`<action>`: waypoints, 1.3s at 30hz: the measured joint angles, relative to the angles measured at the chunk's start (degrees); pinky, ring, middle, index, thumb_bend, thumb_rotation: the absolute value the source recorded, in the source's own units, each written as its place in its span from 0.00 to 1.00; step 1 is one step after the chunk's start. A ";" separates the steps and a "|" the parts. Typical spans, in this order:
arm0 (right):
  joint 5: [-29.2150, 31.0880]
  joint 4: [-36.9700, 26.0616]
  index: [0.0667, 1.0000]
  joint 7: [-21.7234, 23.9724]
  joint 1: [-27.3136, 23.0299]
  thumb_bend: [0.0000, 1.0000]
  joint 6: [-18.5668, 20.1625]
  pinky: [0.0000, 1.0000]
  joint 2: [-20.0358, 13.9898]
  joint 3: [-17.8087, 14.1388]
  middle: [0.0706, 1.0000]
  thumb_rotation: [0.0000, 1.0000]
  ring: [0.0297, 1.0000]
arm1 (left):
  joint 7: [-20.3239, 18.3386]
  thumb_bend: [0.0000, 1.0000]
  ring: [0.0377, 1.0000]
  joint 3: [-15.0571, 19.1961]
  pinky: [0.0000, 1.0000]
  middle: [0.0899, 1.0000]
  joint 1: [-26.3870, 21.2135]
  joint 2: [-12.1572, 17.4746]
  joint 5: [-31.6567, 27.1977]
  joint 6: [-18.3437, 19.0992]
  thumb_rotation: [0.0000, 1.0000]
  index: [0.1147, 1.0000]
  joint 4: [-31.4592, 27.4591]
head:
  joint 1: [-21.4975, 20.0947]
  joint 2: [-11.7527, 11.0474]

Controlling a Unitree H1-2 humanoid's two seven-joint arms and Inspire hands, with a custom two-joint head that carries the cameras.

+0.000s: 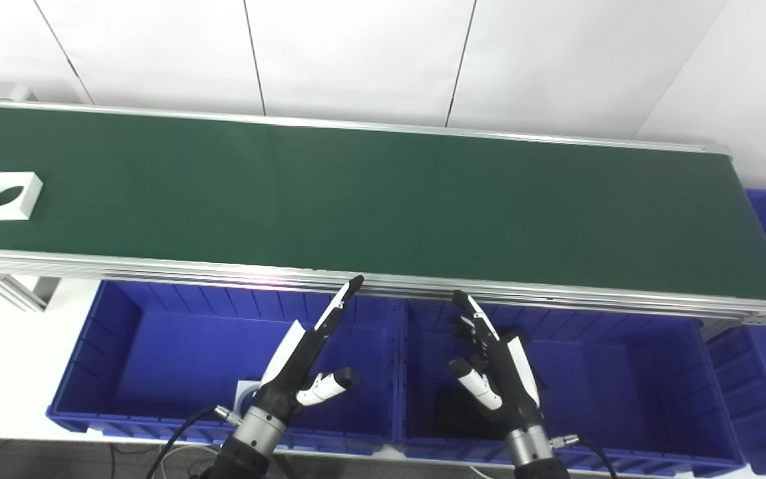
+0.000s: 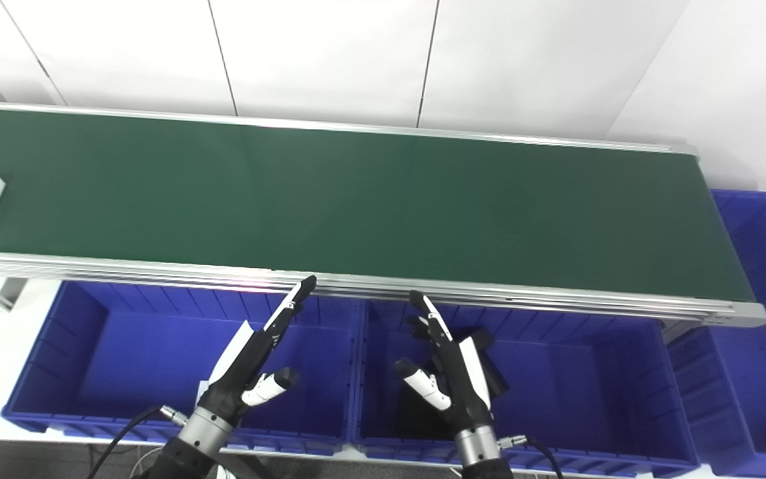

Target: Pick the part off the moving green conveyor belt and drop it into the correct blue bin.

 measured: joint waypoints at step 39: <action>1.19 -1.18 0.91 -1.54 0.73 0.91 -0.02 0.84 -1.85 3.28 0.92 0.92 0.90 | 1.95 0.84 0.99 0.36 0.96 1.00 0.08 -2.32 -1.26 0.00 0.97 0.99 4.85 | 7.47 -8.09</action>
